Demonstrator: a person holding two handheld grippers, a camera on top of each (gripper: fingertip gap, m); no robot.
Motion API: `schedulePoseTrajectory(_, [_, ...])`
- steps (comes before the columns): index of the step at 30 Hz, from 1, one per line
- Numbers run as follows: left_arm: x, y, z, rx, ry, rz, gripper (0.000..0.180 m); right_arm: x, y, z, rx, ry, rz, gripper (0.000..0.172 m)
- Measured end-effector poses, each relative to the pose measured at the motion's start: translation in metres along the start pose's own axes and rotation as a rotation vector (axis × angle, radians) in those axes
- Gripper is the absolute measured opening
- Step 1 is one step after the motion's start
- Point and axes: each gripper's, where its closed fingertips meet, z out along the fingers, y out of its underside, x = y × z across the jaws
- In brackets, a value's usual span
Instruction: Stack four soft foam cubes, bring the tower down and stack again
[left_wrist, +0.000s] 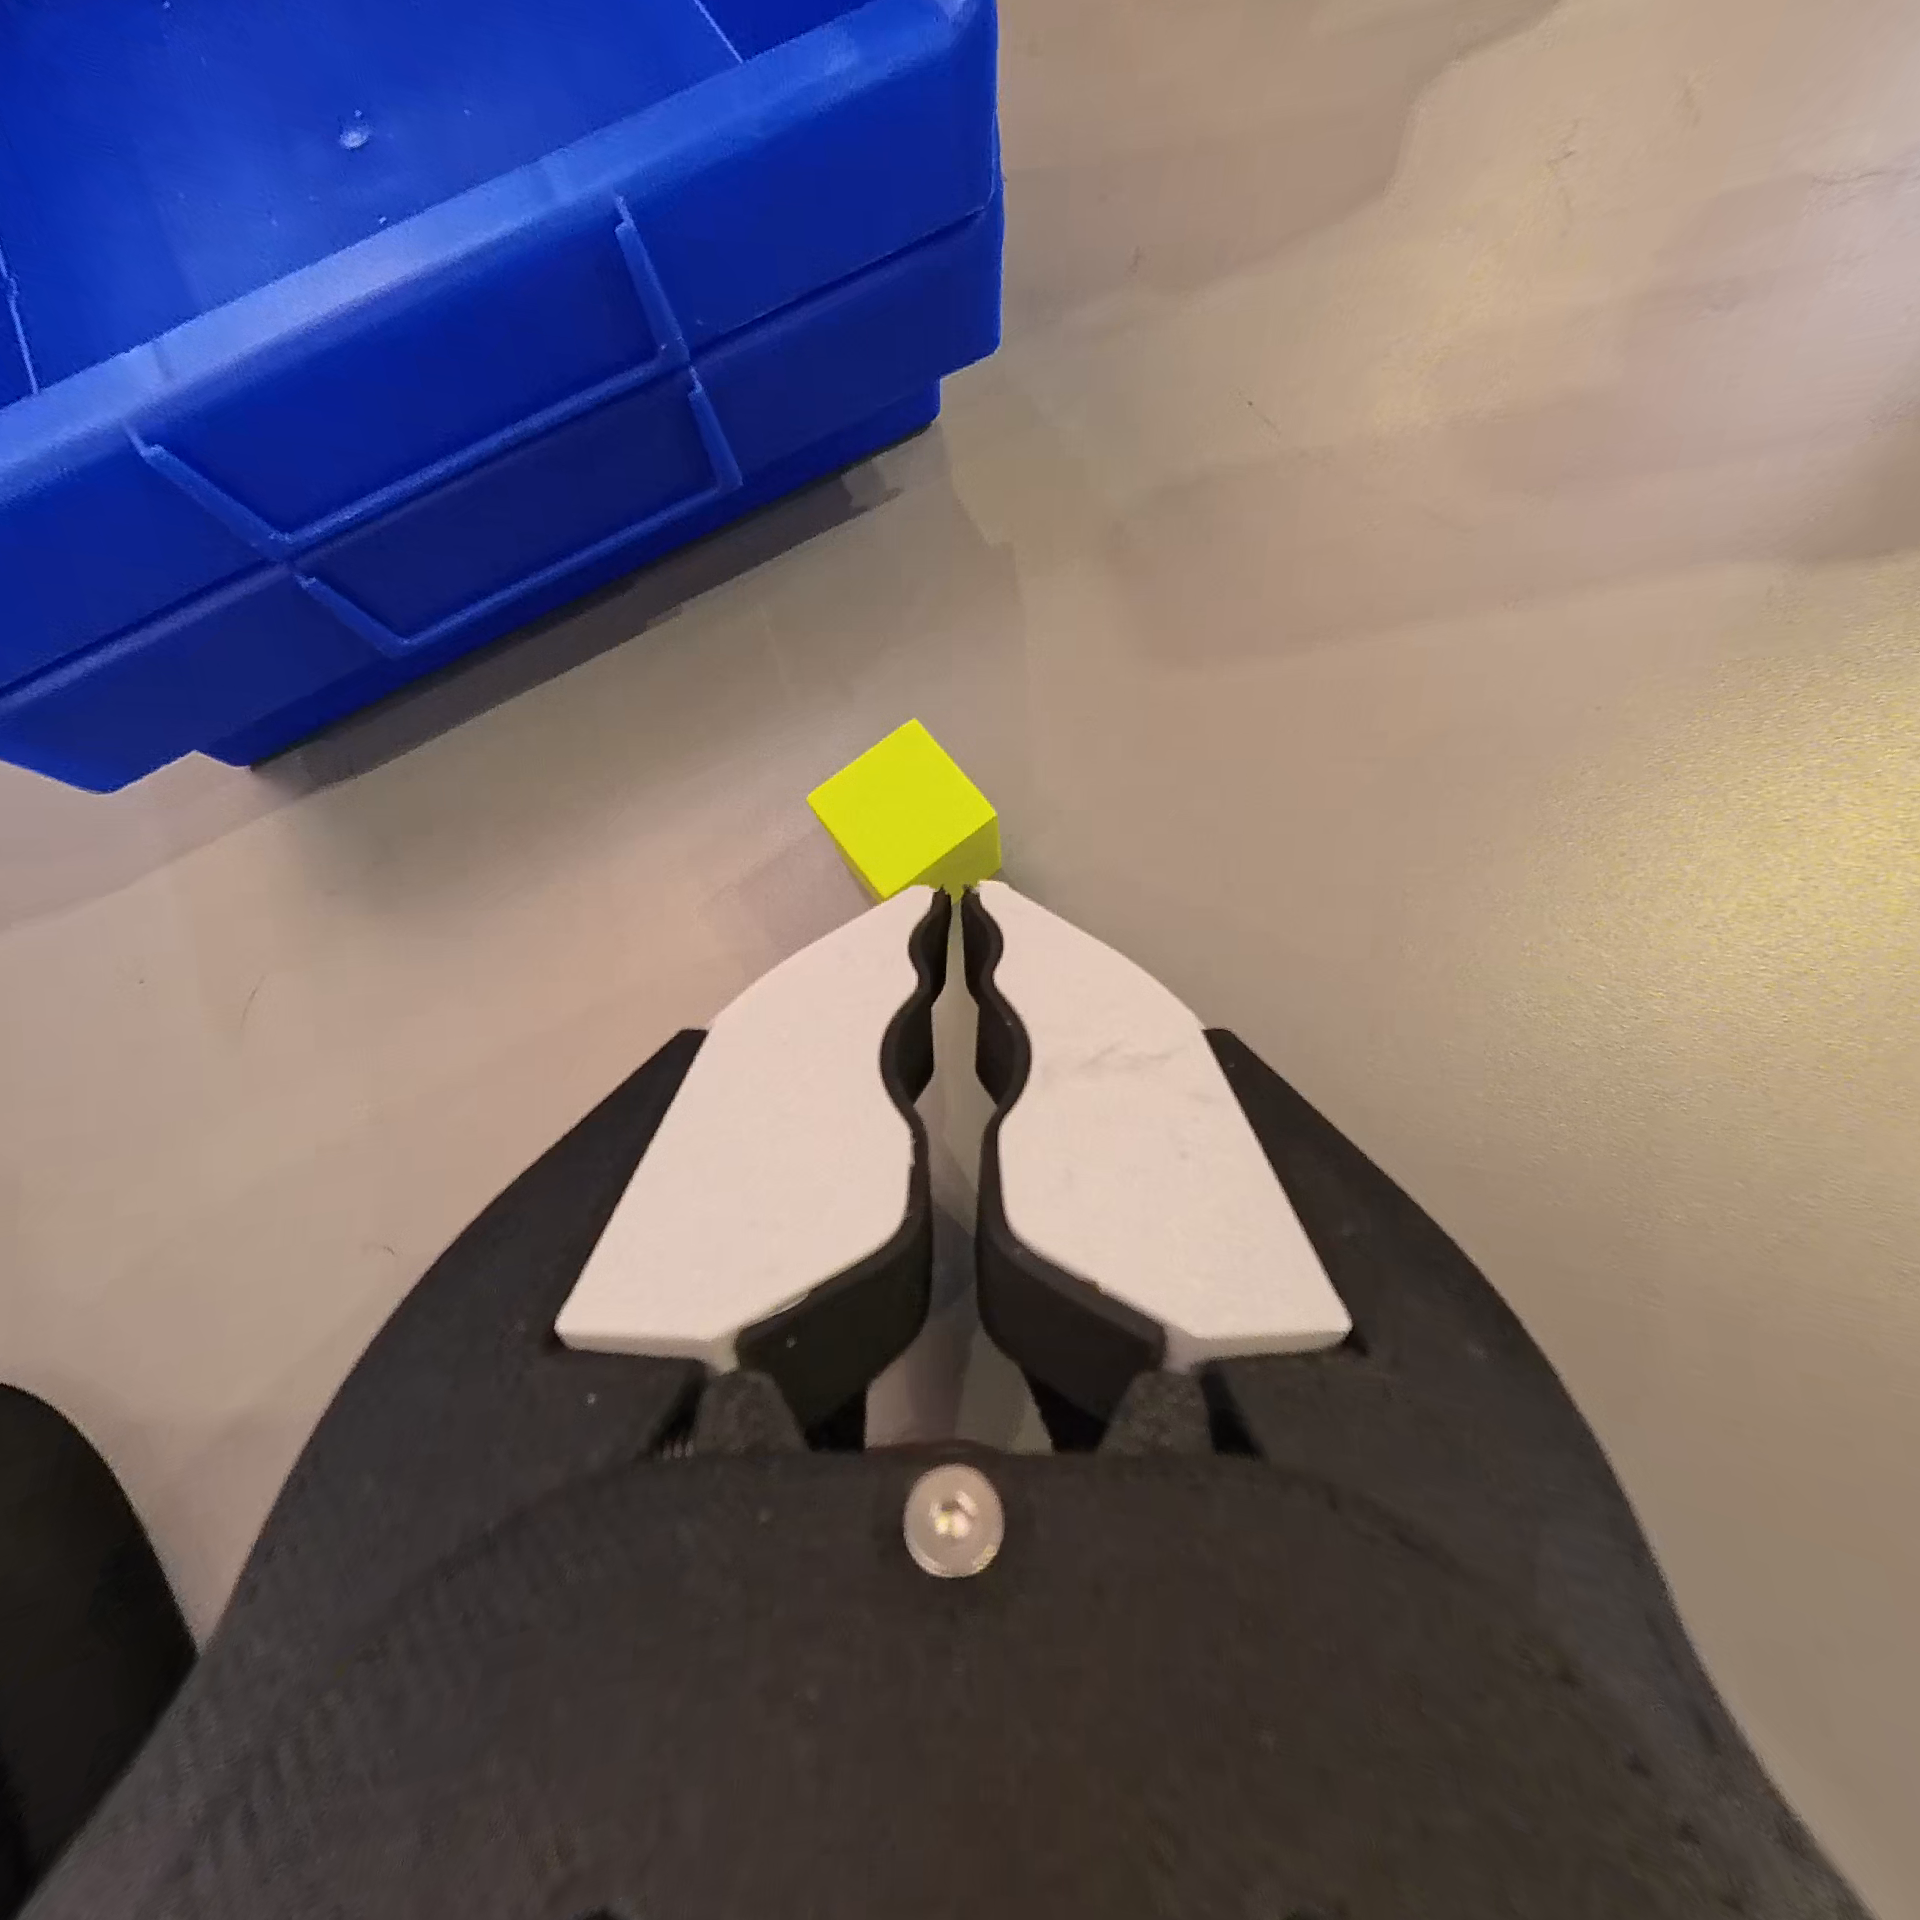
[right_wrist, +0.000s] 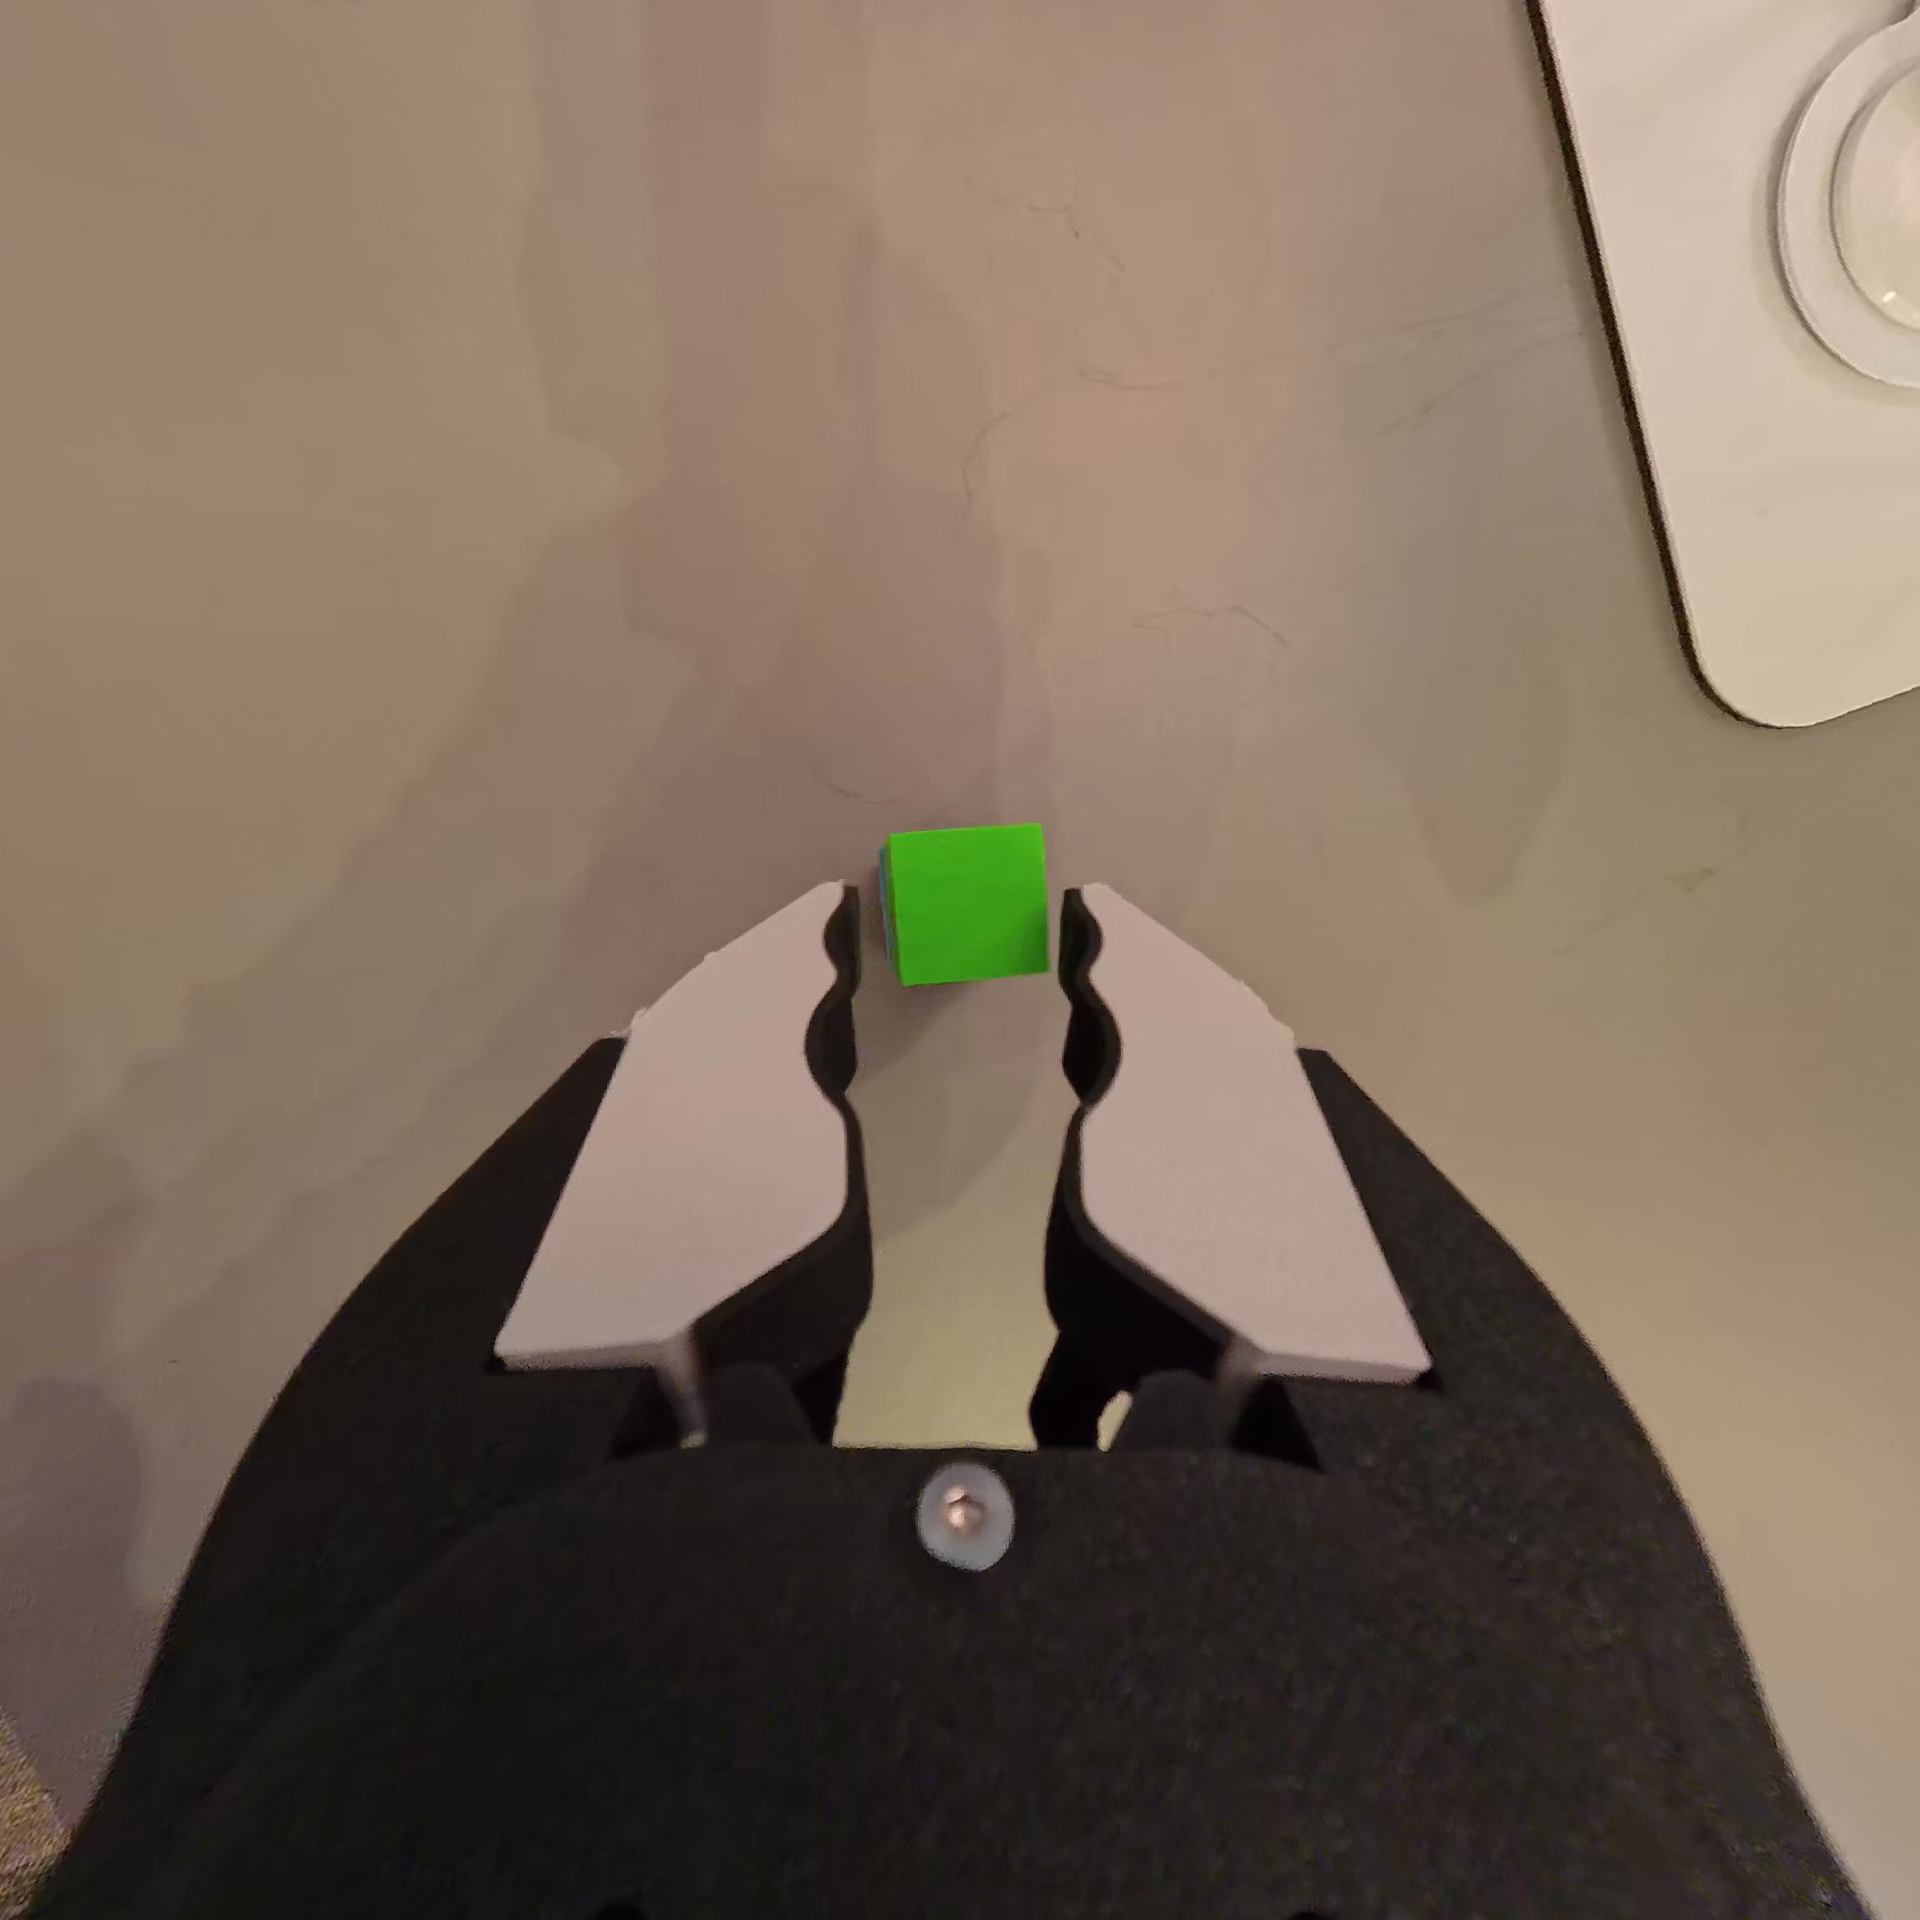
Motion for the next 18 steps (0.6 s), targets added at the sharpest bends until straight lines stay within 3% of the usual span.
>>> schedulePoseTrajectory(5, [-0.001,-0.002,-0.001,0.010,0.000,-0.004,0.002,0.006,-0.003,-0.012,0.029,0.023,0.005,0.043])
schedulePoseTrajectory(13, [-0.006,-0.008,-0.010,0.046,-0.016,-0.026,0.002,0.007,-0.028,-0.065,0.145,0.106,0.053,0.041])
schedulePoseTrajectory(18, [-0.012,-0.010,-0.018,0.073,-0.037,-0.052,0.003,-0.031,-0.067,-0.076,0.180,0.116,-0.048,0.042])
